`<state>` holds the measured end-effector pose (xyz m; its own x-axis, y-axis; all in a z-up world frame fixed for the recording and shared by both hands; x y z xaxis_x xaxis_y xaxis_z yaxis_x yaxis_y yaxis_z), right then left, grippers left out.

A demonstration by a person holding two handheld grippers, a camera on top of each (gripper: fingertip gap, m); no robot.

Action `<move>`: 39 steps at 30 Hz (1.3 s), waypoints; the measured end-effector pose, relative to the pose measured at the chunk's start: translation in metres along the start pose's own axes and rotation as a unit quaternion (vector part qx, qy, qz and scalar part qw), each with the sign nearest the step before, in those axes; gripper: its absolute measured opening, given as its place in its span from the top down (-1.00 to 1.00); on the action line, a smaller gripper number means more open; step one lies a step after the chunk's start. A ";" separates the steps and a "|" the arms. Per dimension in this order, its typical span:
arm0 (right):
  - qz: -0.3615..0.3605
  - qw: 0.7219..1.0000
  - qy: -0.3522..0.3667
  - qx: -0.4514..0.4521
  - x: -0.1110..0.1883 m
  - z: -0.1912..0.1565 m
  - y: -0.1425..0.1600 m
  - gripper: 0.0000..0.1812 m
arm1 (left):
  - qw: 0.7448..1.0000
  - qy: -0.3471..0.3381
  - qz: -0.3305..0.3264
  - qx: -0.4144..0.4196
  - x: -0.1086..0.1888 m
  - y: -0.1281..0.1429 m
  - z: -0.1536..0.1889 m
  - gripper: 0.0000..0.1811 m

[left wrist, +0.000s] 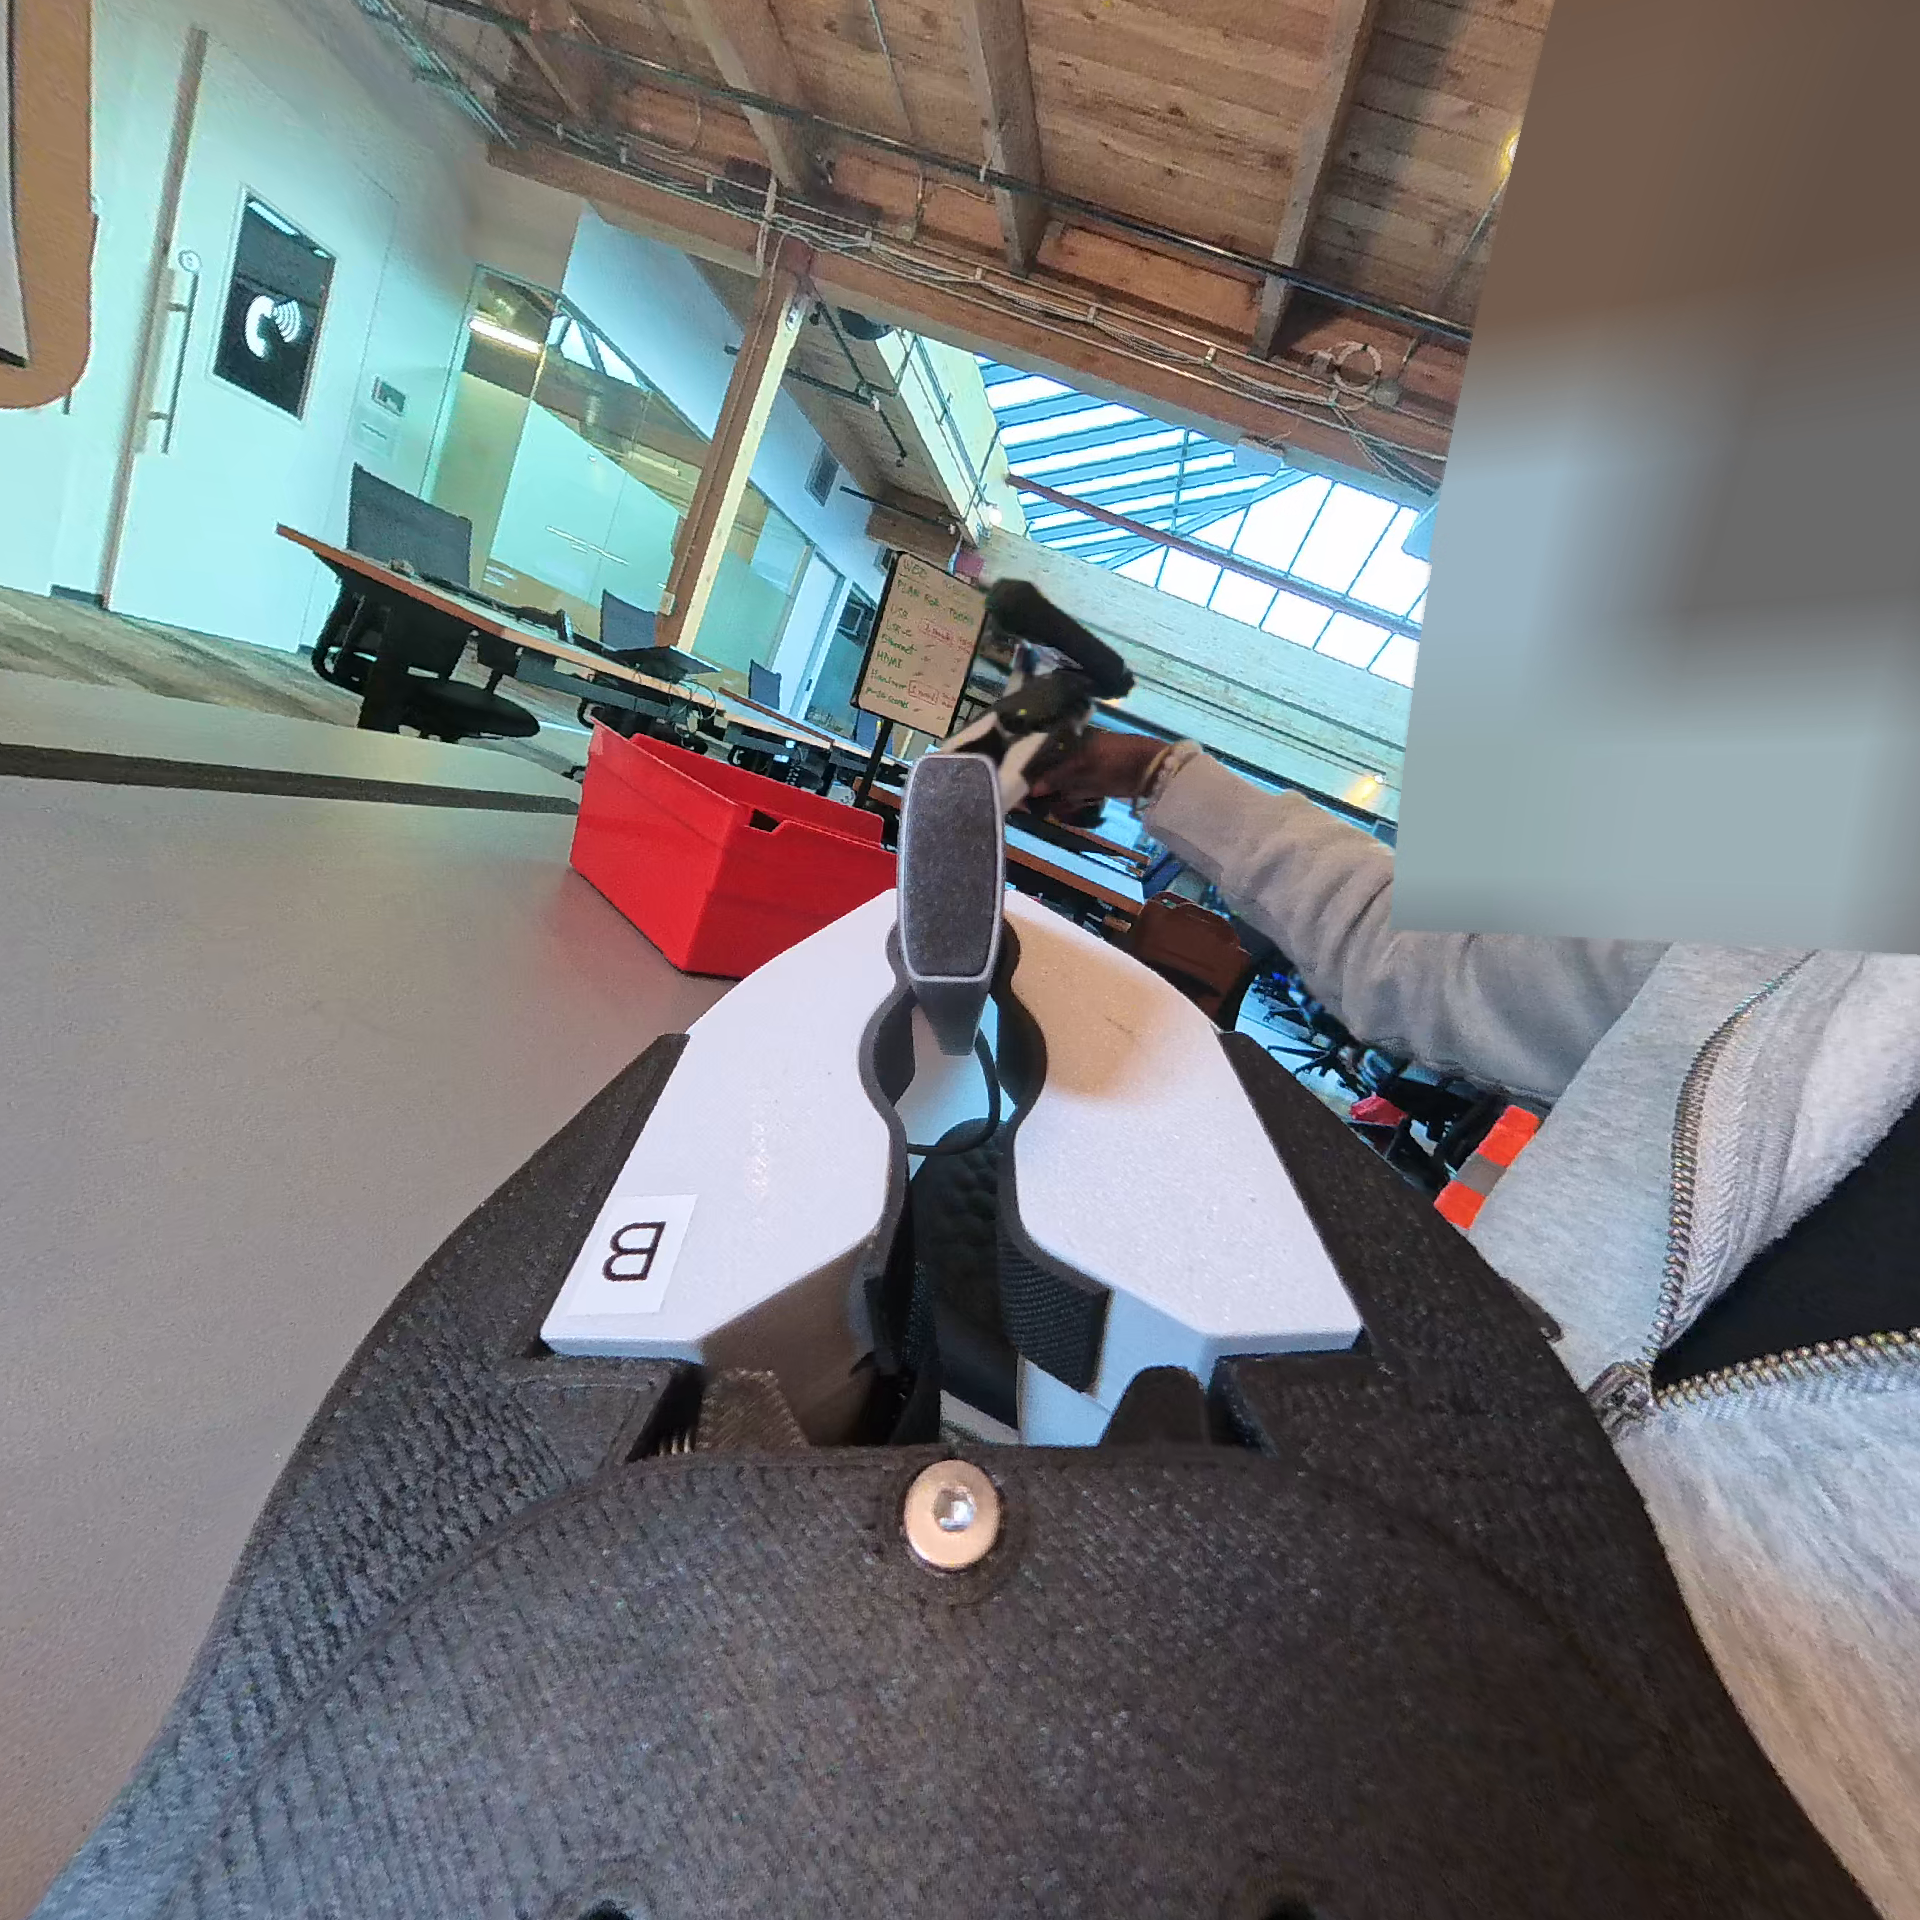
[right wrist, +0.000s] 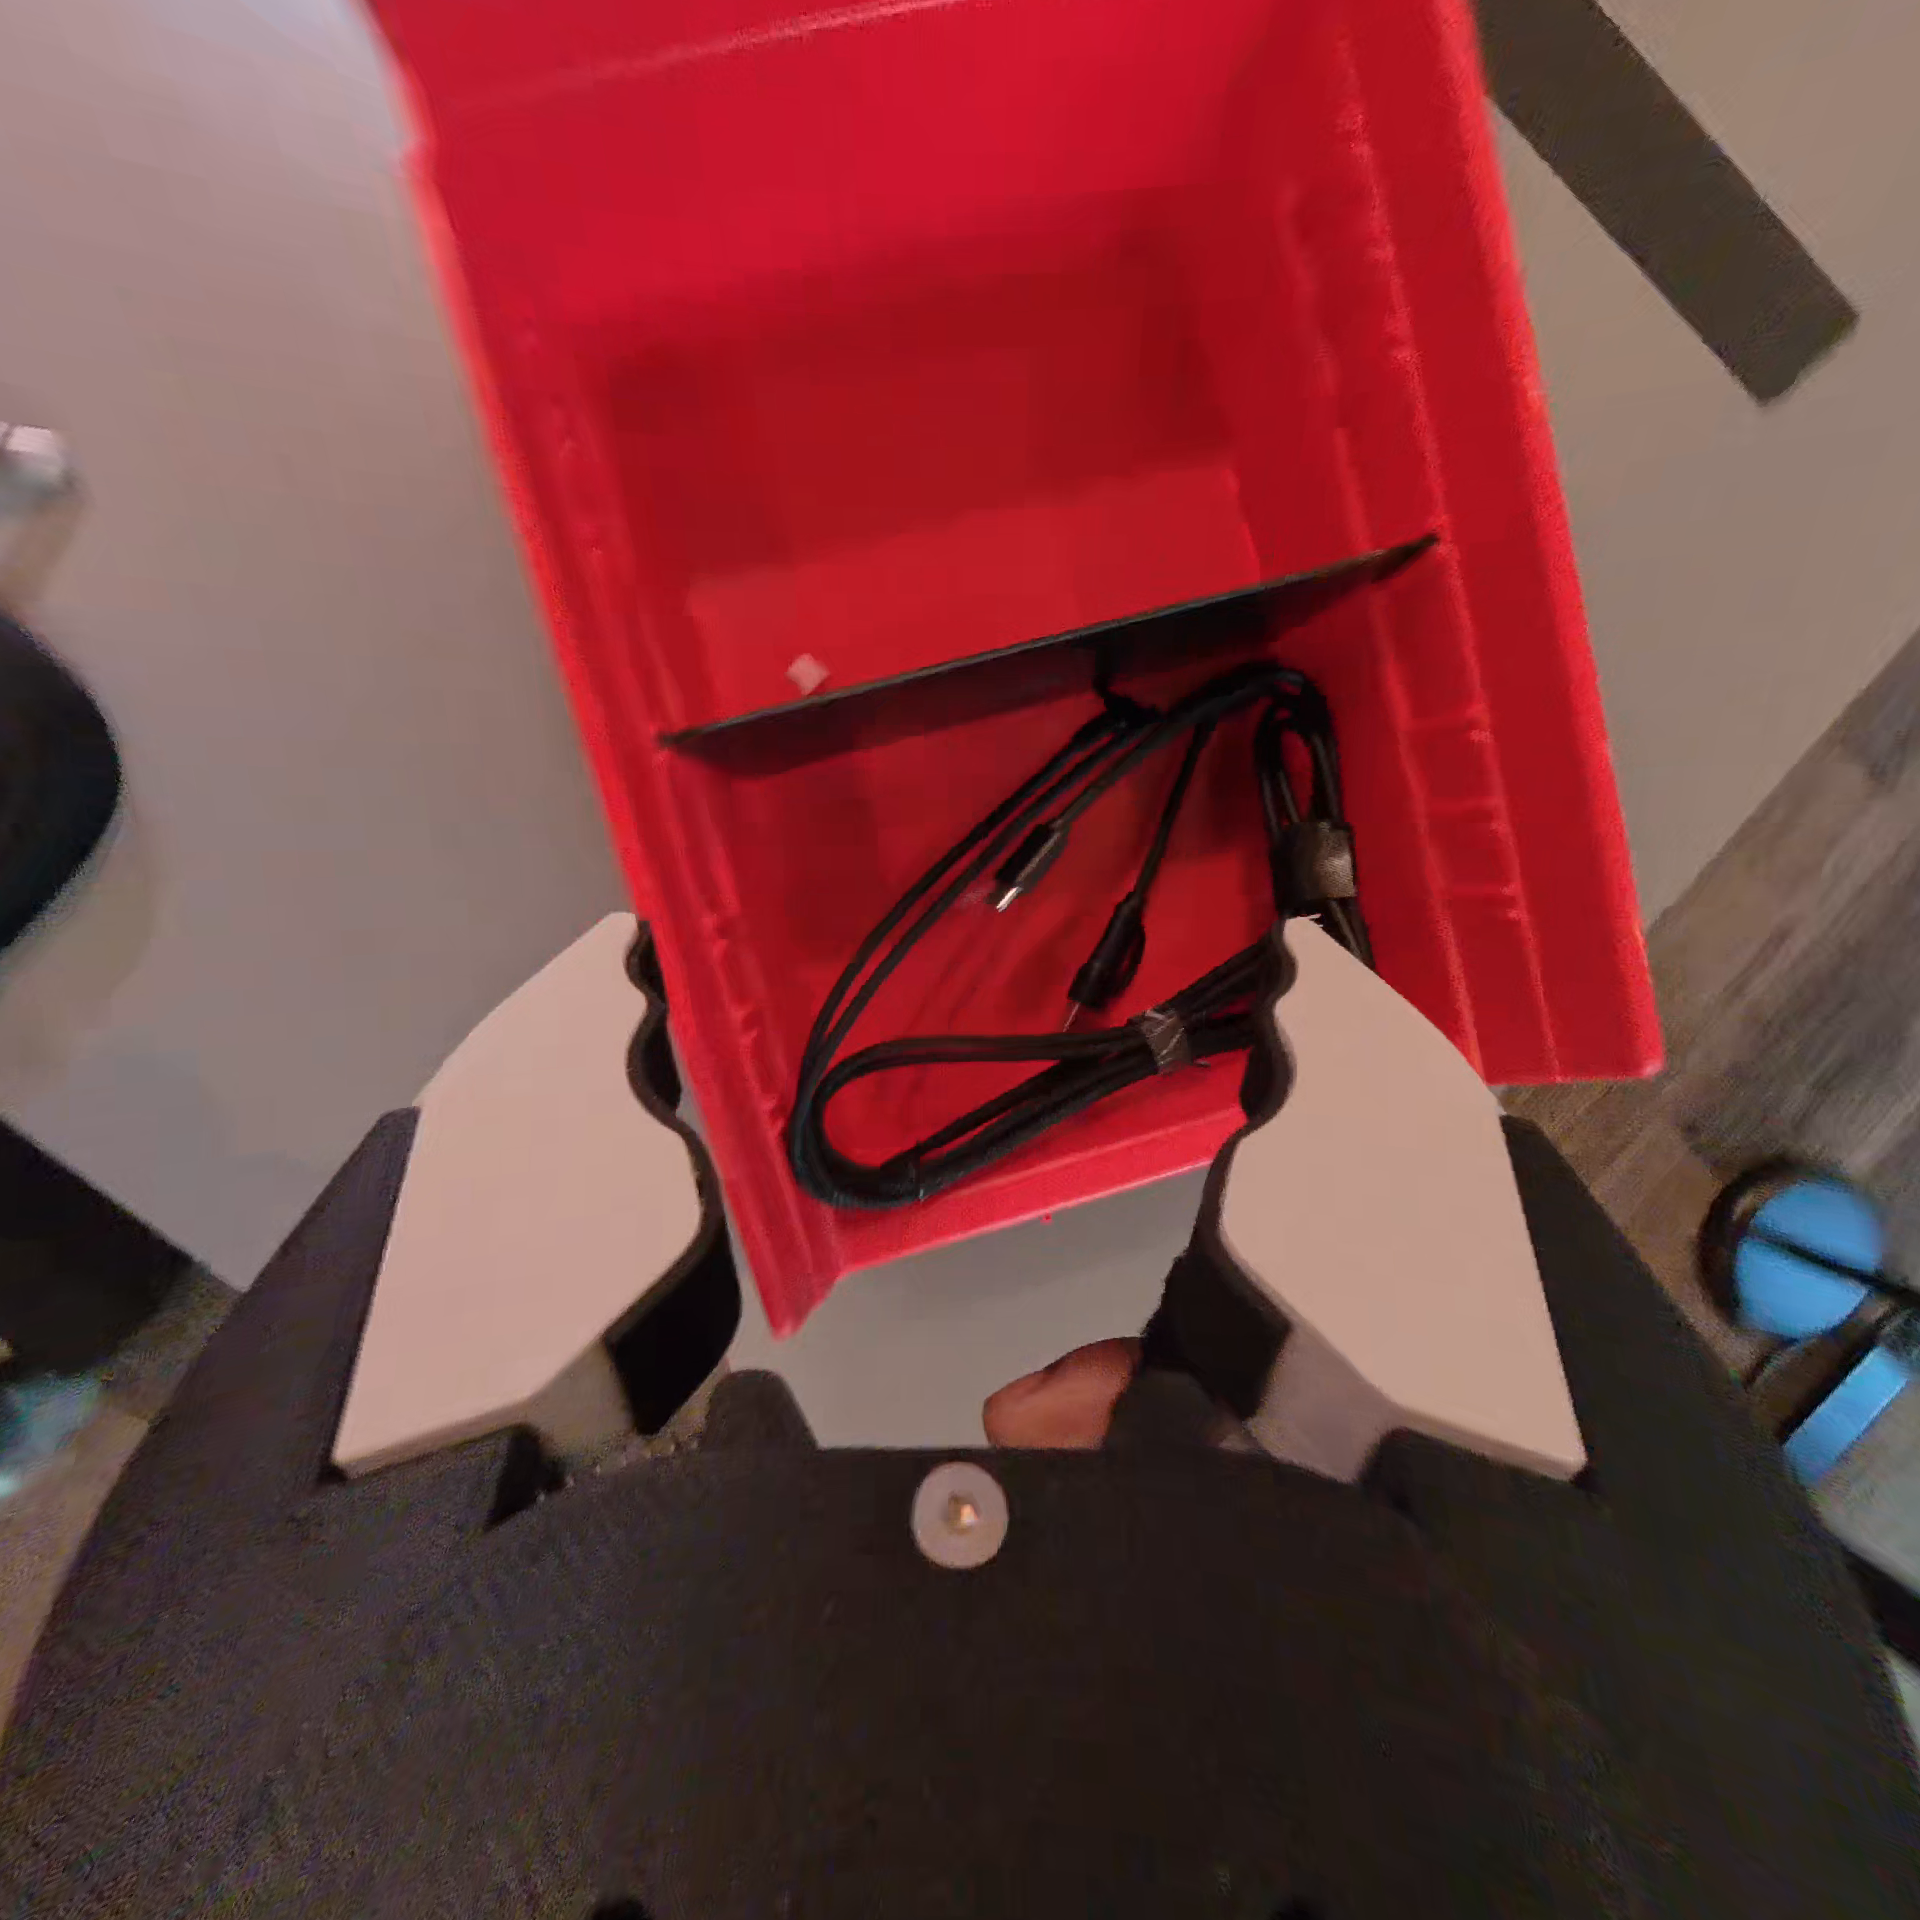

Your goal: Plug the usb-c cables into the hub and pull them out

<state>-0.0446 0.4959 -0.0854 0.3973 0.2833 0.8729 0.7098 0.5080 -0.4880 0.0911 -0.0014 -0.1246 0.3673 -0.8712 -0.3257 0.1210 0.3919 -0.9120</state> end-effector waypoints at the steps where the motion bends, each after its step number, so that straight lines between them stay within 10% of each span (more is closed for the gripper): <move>1: 0.001 1.000 -0.010 0.025 0.004 -0.007 0.007 -0.15 | 1.000 0.000 0.000 0.000 0.000 0.000 0.000 0.88; 14: -0.064 0.993 0.048 0.091 -0.038 -0.043 0.069 0.81 | 1.000 -0.001 -0.001 -0.005 0.000 0.000 0.001 0.88; 27: -0.016 0.970 0.161 -0.181 -0.083 -0.117 -0.006 0.86 | 1.000 0.000 0.003 -0.009 0.001 -0.001 0.002 0.88; 39: 0.034 0.923 0.243 -0.297 -0.099 -0.067 -0.027 0.88 | 1.000 0.002 0.012 -0.010 0.002 -0.002 0.002 0.88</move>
<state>-0.0640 0.3992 -0.1589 0.5642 -0.1733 0.8072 0.8099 -0.0737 -0.5819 0.0938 -0.0035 -0.1229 0.3668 -0.8626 -0.3485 0.0935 0.4069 -0.9087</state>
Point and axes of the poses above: each gripper's, where its closed fingertips meet, x back along the fingers, y out of its underside, z = x × y across the jaws, the point moved 5 cm from there along x, back along the fingers, and after that the axes turned 9 degrees about -x, right-handed, at the moved point
